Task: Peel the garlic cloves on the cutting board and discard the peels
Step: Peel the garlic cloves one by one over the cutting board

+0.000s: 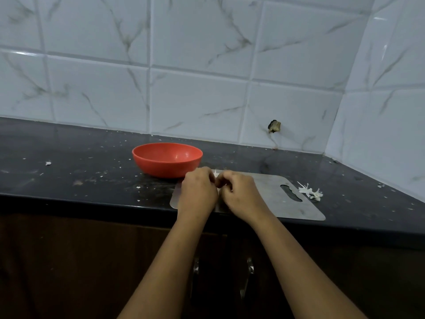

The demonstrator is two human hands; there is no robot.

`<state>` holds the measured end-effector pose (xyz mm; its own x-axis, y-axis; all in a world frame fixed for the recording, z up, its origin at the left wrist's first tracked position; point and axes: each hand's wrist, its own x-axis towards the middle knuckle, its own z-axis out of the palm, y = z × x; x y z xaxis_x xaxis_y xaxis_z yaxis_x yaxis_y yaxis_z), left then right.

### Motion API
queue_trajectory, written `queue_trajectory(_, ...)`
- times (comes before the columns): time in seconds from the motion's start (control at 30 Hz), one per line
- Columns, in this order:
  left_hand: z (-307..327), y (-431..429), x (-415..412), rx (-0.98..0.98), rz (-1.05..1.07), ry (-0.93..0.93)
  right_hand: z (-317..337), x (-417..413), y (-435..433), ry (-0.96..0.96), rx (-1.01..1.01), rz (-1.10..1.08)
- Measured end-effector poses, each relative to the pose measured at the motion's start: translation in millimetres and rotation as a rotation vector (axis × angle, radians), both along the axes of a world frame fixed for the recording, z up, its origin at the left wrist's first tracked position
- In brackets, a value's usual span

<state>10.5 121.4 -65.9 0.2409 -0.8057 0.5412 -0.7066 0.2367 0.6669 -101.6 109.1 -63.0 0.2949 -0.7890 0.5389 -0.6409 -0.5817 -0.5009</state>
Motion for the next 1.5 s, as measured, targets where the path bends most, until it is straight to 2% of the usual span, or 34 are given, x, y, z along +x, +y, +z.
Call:
queue_trajectory(0.1,0.1,-2.7,1.8,0.010,-0.017,0.009,-2.6,2.7,-1.7,0.083,-0.074,-0.020)
queue_trajectory(0.17,-0.8,-5.2,3.9,0.040,-0.044,0.013,-3.1,2.2,-5.1,0.061,-0.068,-0.056)
queue_trajectory(0.33,0.1,-7.1,10.9,0.107,-0.104,0.060,2.3,-8.0,-11.9,-0.441,0.244,0.009)
queue_trajectory(0.43,3.6,-5.0,13.3,0.127,-0.144,0.089,6.3,-20.8,-9.3,-0.563,0.277,0.099)
queue_trajectory(0.53,4.1,-5.4,15.4,0.143,-0.173,0.137,16.3,-40.1,-3.2,-0.368,0.318,0.176)
queue_trajectory(0.63,3.9,-6.1,17.0,0.165,-0.192,0.170,26.8,-52.0,4.5,0.009,0.397,0.267)
queue_trajectory(0.7,4.6,-5.1,18.0,0.174,-0.208,0.184,27.4,-53.7,6.1,0.233,0.333,0.221)
queue_trajectory(0.9,4.8,-1.9,22.2,0.221,-0.346,0.183,17.6,-44.9,3.1,0.265,0.190,0.104)
queue_trajectory(0.97,5.0,-1.6,22.7,0.241,-0.389,0.166,15.5,-39.6,-1.2,0.151,0.197,0.072)
queue_trajectory(1.07,4.7,-4.0,23.4,0.277,-0.459,0.206,17.4,-31.1,-8.7,-0.239,0.337,0.104)
queue_trajectory(1.2,2.1,-9.6,23.0,0.225,-0.400,0.208,14.0,-19.6,-11.6,-0.570,0.487,0.211)
queue_trajectory(1.33,-1.9,-12.4,17.6,0.136,-0.282,0.170,9.0,-23.0,-11.6,-0.632,0.508,0.248)
queue_trajectory(1.5,-1.8,-11.9,16.3,0.122,-0.270,0.145,6.3,-23.5,-10.3,-0.602,0.432,0.239)
